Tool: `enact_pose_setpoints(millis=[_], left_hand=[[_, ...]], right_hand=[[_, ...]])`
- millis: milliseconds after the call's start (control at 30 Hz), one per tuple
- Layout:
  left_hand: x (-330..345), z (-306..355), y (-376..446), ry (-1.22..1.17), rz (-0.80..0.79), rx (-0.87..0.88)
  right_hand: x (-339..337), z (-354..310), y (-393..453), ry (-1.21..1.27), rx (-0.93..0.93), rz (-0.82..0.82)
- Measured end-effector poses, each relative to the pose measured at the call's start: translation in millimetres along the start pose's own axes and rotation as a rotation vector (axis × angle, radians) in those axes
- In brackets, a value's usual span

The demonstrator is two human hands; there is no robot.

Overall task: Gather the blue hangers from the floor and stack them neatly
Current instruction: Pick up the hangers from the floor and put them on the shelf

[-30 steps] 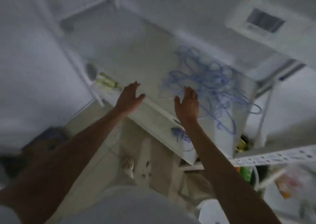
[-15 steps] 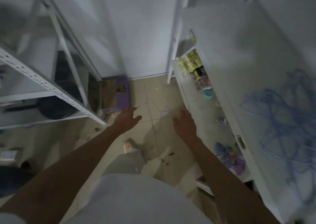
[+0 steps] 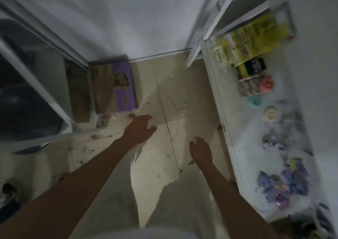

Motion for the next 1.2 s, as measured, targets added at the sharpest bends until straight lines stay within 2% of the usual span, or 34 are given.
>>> enact_pose_setpoints(millis=[200, 300, 367, 500, 633, 700, 800, 900, 1067, 1133, 1200], left_hand=[[109, -64, 183, -0.181, 0.044, -0.245], [191, -108, 261, -0.165, -0.047, -0.244], [244, -133, 303, -0.164, -0.032, -0.256], [333, -162, 364, -0.158, -0.004, -0.329], [386, -180, 409, -0.013, 0.09, -0.369], [397, -181, 428, 0.09, 0.155, -0.346], [407, -182, 446, 0.106, 0.224, -0.317], [408, -186, 453, 0.124, 0.191, -0.273], [374, -186, 438, 0.29, 0.093, -0.24], [345, -181, 421, 0.263, 0.108, -0.296], [310, -173, 403, 0.076, 0.124, -0.343]], right_hand=[[149, -23, 156, 0.074, 0.151, -0.1], [228, -22, 247, 0.094, 0.142, -0.168], [272, -11, 304, 0.089, 0.165, -0.183], [326, 27, 398, 0.077, 0.257, -0.053], [365, 58, 449, 0.005, 0.25, 0.043], [380, 64, 463, -0.024, 0.224, 0.091], [399, 68, 474, 0.001, 0.216, 0.171], [404, 70, 478, 0.008, 0.176, 0.203], [381, 52, 450, -0.123, -0.04, 0.103], [361, 31, 429, -0.118, -0.084, 0.084], [335, 7, 402, -0.094, -0.099, 0.09]])
Point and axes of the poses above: each hand's wrist, its own y-axis towards the middle knuckle, its own x-axis out of the palm, z = x × y, the point moved 3 cm from there along y, towards the middle knuckle, and after that the axes turned 11 degrees about z, right-handed, at the moved point
